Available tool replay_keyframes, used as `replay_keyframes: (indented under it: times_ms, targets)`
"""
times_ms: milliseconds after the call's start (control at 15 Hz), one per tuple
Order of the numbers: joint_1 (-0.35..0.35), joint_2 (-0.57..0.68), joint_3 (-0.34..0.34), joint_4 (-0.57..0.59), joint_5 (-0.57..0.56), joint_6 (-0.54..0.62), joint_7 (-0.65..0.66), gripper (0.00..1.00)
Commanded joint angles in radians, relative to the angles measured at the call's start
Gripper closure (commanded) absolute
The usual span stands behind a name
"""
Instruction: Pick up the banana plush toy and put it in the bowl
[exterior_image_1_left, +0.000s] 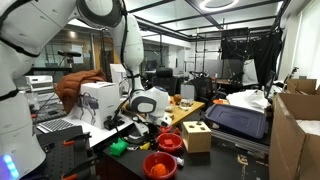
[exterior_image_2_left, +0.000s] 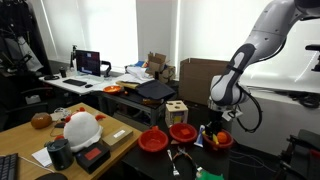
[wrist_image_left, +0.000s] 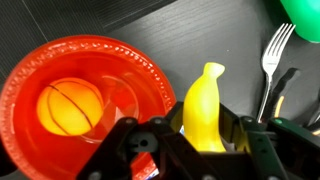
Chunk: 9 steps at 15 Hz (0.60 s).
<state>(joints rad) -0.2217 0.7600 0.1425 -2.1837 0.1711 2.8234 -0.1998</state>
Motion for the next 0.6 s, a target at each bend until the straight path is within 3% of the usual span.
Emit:
replay_keyframes:
  times_ms: [0,267,533]
  targets:
    - [-0.022,-0.103,-0.010,-0.122,0.037,0.086,0.070,0.92]
    - [0.023,-0.138,-0.087,-0.146,0.020,0.091,0.170,0.92]
    - [0.116,-0.124,-0.191,-0.123,-0.004,0.077,0.272,0.92]
